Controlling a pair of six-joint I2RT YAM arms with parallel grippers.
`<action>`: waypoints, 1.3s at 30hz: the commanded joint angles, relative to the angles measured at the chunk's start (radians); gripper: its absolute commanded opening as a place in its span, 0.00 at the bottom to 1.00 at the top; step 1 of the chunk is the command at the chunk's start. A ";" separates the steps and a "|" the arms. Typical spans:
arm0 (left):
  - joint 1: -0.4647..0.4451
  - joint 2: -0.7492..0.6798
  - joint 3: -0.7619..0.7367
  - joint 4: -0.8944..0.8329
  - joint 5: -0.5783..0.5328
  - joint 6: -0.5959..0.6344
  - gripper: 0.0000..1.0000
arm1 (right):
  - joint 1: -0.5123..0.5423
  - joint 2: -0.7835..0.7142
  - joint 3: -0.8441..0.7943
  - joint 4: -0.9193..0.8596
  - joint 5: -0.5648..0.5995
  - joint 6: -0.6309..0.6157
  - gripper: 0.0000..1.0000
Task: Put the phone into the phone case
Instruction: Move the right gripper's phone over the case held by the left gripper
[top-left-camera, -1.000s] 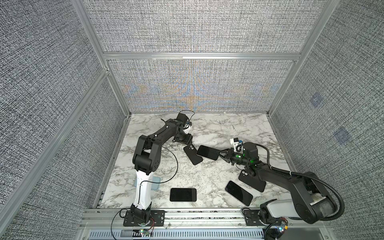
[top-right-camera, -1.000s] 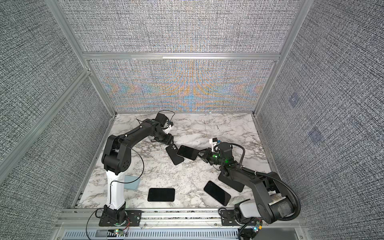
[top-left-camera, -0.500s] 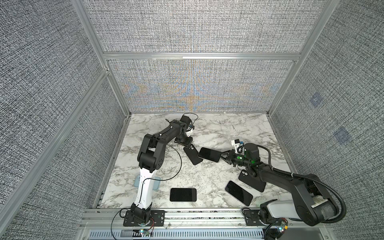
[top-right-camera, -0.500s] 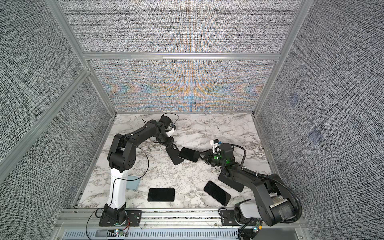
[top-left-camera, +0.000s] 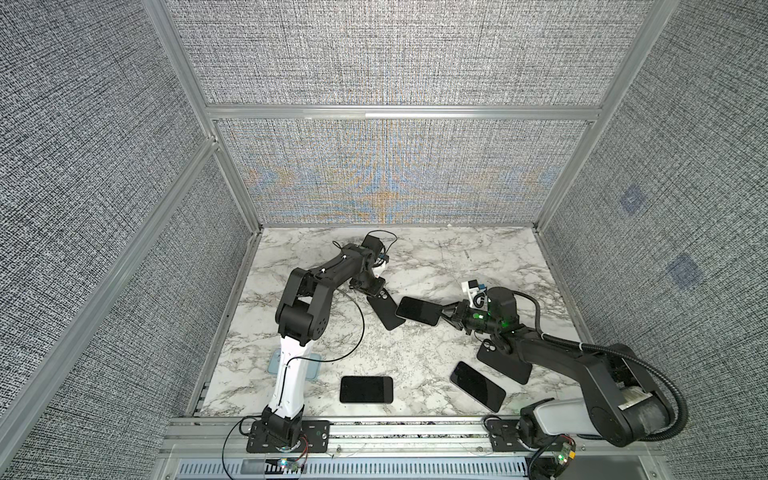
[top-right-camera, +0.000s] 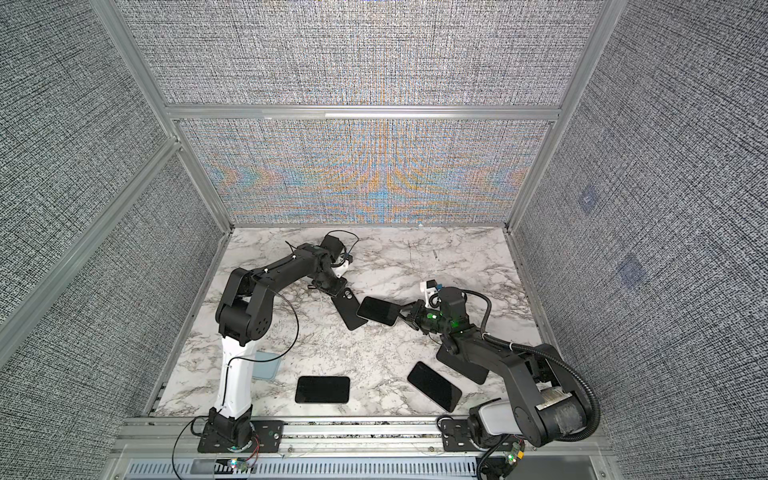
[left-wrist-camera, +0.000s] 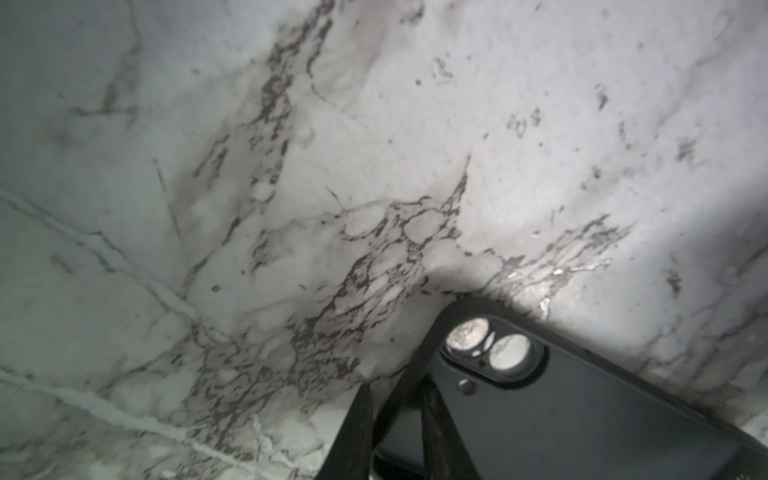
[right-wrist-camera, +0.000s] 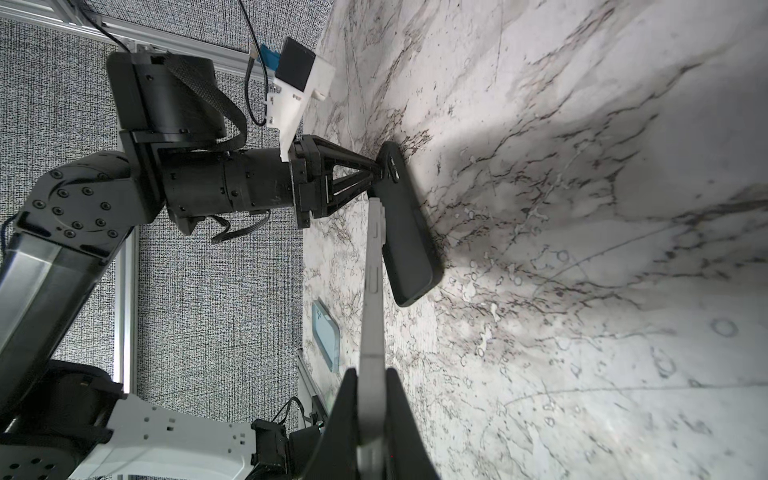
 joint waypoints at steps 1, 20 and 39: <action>0.000 -0.010 -0.030 -0.006 -0.018 -0.023 0.19 | 0.000 0.013 0.008 0.042 -0.025 -0.021 0.00; 0.001 -0.160 -0.264 0.067 -0.033 -0.244 0.09 | 0.000 0.027 0.056 -0.021 -0.056 -0.058 0.00; 0.001 -0.322 -0.471 0.181 0.059 -0.529 0.07 | 0.009 0.048 0.131 -0.089 -0.146 -0.110 0.00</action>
